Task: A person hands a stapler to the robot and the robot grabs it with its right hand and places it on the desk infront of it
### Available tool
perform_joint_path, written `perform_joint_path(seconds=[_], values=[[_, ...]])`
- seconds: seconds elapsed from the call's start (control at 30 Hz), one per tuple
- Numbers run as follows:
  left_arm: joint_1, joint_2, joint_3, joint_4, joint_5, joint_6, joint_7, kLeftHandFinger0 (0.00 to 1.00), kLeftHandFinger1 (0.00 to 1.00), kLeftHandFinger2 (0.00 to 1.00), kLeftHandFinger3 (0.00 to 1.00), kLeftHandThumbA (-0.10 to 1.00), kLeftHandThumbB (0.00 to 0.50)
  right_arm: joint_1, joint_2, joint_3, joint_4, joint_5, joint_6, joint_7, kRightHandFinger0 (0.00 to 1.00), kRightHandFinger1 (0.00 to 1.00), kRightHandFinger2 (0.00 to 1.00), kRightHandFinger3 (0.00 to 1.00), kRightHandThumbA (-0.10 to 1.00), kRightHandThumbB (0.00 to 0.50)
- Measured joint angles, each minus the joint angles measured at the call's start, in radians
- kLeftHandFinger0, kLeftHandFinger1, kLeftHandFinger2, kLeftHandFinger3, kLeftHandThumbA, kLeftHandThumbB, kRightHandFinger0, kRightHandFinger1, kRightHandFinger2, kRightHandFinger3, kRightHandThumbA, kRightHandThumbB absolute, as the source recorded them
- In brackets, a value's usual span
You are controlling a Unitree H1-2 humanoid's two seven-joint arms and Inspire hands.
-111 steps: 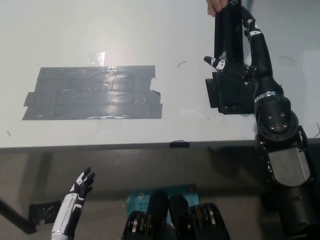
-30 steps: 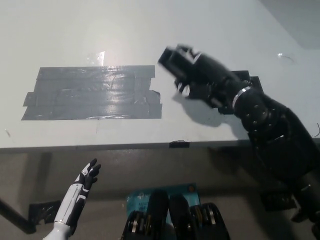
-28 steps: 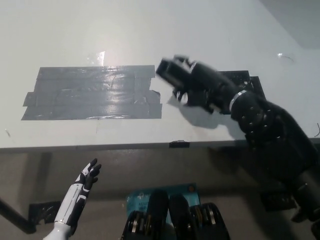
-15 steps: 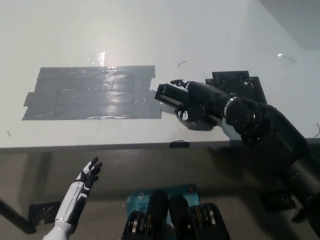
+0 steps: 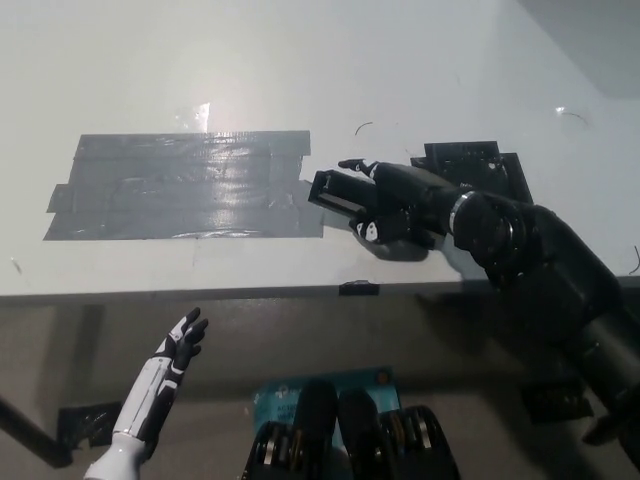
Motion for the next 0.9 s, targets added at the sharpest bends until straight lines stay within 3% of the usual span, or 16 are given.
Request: perform_joint_path(seconds=[0.17, 0.47, 0.67, 0.73, 0.9], values=[[-0.008, 0.000, 0.000, 0.000, 0.000, 0.005, 0.000, 1.00, 1.00, 1.00, 1.00, 1.00, 0.500, -0.006, -0.019, -0.002, -0.013, 0.005, 0.005, 0.070, 1.00, 1.00, 1.00, 1.00, 0.60, 0.500], [-0.012, 0.002, 0.000, 0.000, 0.000, 0.010, 0.000, 1.00, 1.00, 1.00, 1.00, 1.00, 0.500, -0.016, -0.038, 0.006, -0.034, 0.001, 0.020, 0.152, 1.00, 1.00, 1.00, 1.00, 0.64, 0.500], [-0.014, 0.003, 0.000, 0.000, 0.001, 0.014, 0.000, 0.98, 1.00, 1.00, 1.00, 1.00, 0.500, -0.020, -0.043, 0.004, -0.033, 0.000, 0.019, 0.174, 1.00, 1.00, 1.00, 1.00, 0.77, 0.500], [-0.015, 0.004, 0.000, 0.000, 0.001, 0.014, 0.000, 0.97, 1.00, 1.00, 1.00, 1.00, 0.500, -0.021, -0.044, 0.001, -0.033, 0.001, 0.019, 0.182, 1.00, 1.00, 1.00, 1.00, 0.86, 0.500], [-0.019, 0.004, 0.000, 0.000, 0.001, 0.016, 0.000, 0.96, 1.00, 1.00, 1.00, 1.00, 0.500, -0.020, -0.049, -0.022, -0.039, 0.011, 0.019, 0.198, 1.00, 1.00, 1.00, 1.00, 0.90, 0.500]])
